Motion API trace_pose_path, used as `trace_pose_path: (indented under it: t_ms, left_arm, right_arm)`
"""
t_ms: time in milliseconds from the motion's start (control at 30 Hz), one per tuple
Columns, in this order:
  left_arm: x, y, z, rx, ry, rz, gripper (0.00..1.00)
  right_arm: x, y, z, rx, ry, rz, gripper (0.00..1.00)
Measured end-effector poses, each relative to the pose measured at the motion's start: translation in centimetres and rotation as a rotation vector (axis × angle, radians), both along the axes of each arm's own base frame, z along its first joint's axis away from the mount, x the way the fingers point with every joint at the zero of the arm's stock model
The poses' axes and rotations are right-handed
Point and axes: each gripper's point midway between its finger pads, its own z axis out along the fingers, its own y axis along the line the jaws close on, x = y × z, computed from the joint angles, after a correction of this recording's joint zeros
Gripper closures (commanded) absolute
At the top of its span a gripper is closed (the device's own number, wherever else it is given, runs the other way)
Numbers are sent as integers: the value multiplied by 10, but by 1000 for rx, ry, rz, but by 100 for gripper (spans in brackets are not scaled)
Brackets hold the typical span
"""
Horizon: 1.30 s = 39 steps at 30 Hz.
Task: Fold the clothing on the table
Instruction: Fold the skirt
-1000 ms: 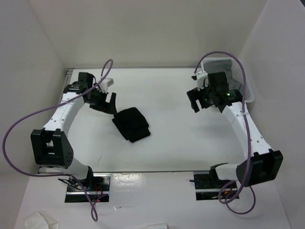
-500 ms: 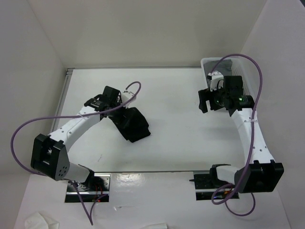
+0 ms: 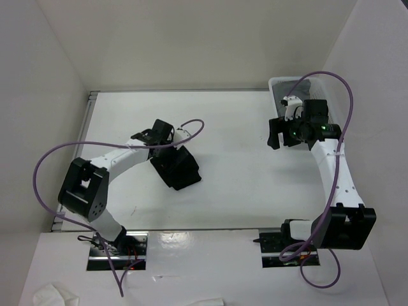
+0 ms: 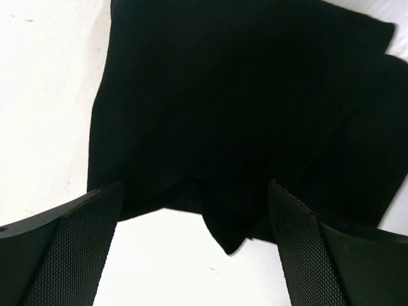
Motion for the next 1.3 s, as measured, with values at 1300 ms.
trace_pose_path:
  t_ms: [1300]
  left_arm:
    - [4, 64, 219, -251, -387, 207, 1]
  right_arm:
    - [-15, -14, 6, -5, -61, -81, 1]
